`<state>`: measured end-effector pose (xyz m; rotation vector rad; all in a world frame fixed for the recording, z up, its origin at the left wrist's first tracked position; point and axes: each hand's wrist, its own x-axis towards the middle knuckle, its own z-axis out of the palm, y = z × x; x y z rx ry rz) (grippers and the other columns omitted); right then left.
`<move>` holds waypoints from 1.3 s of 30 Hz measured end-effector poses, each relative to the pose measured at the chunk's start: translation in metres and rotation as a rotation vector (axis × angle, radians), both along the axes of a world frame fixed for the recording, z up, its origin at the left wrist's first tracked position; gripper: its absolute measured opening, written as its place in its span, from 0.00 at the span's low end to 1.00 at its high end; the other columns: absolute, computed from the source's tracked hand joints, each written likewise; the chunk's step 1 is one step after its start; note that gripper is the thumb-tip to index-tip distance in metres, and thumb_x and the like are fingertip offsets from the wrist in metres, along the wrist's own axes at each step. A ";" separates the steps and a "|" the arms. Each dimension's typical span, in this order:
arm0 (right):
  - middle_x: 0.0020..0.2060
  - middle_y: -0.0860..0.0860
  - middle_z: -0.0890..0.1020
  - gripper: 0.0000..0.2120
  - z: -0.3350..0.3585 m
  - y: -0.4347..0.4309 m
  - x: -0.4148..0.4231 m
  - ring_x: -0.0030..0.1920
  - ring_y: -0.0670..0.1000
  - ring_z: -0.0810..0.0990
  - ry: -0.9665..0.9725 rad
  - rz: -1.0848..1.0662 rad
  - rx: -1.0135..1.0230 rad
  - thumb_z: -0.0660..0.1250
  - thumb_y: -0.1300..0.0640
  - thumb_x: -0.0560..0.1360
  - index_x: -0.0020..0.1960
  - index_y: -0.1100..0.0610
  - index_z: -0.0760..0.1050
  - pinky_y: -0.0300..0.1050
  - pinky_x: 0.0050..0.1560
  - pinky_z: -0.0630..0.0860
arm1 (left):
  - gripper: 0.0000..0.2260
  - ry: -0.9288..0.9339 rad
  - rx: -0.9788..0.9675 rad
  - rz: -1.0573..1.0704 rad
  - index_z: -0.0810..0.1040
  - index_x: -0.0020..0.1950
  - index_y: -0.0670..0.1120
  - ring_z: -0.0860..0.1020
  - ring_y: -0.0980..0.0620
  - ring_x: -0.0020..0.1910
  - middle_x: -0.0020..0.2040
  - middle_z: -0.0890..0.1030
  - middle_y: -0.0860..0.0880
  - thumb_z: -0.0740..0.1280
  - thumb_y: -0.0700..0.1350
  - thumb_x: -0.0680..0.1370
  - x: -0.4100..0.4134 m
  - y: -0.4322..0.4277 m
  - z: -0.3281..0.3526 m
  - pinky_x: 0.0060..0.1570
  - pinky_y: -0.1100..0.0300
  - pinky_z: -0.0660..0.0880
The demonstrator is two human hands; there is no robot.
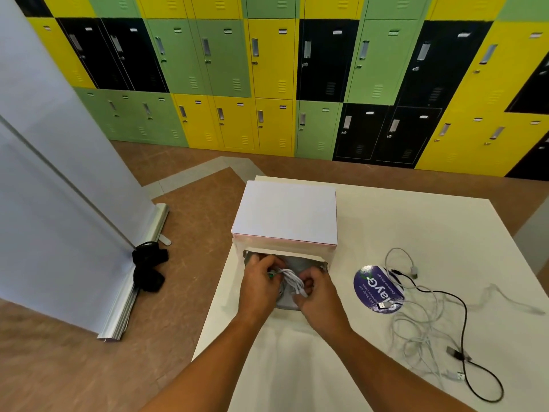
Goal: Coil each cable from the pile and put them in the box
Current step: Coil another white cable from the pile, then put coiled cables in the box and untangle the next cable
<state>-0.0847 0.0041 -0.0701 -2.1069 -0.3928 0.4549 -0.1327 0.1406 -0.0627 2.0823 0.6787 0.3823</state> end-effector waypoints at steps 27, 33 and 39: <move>0.57 0.51 0.83 0.11 -0.027 0.027 0.000 0.56 0.52 0.81 -0.169 0.219 -0.296 0.65 0.57 0.80 0.61 0.53 0.81 0.42 0.58 0.77 | 0.16 0.177 0.104 -0.113 0.79 0.65 0.52 0.79 0.53 0.59 0.61 0.80 0.54 0.72 0.45 0.78 -0.013 0.022 -0.024 0.58 0.65 0.72; 0.62 0.52 0.80 0.15 -0.026 0.022 0.003 0.59 0.53 0.79 -0.122 0.294 -0.312 0.65 0.58 0.80 0.65 0.53 0.78 0.43 0.62 0.76 | 0.12 0.268 0.198 -0.057 0.80 0.61 0.50 0.80 0.50 0.47 0.55 0.83 0.49 0.70 0.43 0.78 -0.006 0.023 -0.023 0.48 0.60 0.76; 0.64 0.49 0.81 0.17 -0.009 0.012 0.002 0.61 0.52 0.80 0.023 0.362 -0.242 0.65 0.56 0.81 0.69 0.50 0.76 0.45 0.64 0.76 | 0.09 0.329 0.280 -0.049 0.79 0.59 0.50 0.80 0.49 0.45 0.51 0.83 0.49 0.68 0.44 0.79 -0.006 0.019 -0.019 0.47 0.56 0.79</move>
